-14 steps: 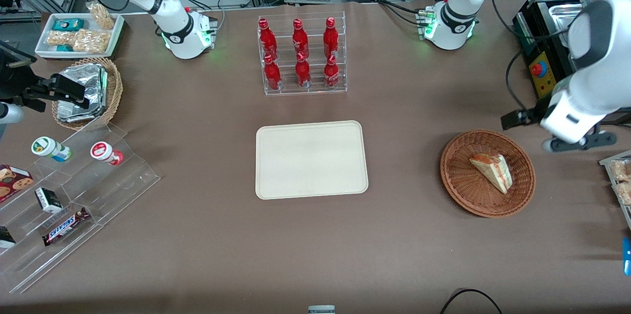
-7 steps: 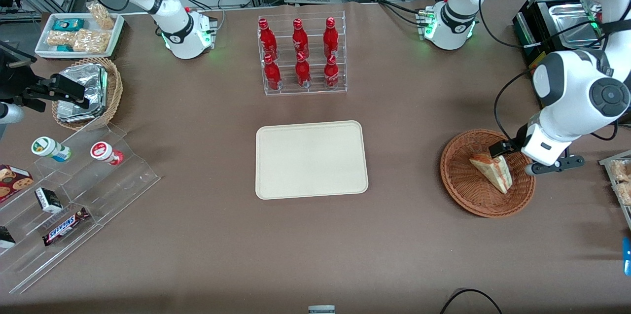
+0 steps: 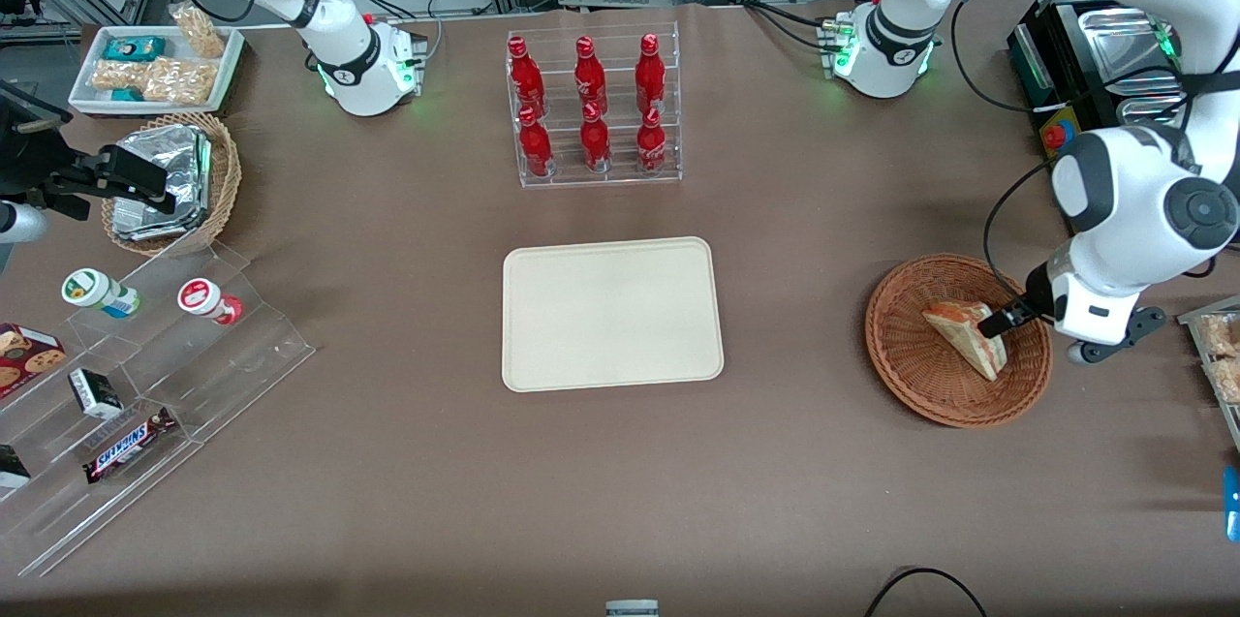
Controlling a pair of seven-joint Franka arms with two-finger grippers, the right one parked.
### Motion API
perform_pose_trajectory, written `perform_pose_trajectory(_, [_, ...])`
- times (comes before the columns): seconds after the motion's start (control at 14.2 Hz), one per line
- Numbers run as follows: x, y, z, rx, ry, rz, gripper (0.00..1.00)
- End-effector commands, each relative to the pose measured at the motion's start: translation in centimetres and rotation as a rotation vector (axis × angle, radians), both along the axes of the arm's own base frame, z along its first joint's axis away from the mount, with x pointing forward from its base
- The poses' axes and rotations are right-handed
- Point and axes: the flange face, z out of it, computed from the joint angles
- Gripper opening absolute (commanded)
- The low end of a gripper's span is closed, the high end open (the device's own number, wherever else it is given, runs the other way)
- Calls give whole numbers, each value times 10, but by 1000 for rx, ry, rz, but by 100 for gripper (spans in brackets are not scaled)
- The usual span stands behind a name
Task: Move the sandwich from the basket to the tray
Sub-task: 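Lower the open left gripper around the wrapped sandwich in the basket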
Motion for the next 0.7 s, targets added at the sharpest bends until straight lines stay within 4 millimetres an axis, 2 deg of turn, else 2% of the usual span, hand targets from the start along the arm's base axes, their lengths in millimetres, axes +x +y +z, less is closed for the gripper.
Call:
perform_pose_trajectory(0.0, [4,-5,-21,-6,2,141,100])
perform_pose_trajectory(0.28, [3,-15,-53,-8,50,197,100])
perform_pose_trajectory(0.35, [2,-20,-58,-7,60,193,89])
perform_pose_trajectory(0.42, [0,-21,-60,-6,71,188,49])
perform_pose_trajectory(0.49, [-1,-21,-60,-6,76,181,19])
perform_pose_trajectory(0.63, [0,-21,-56,-4,80,174,6])
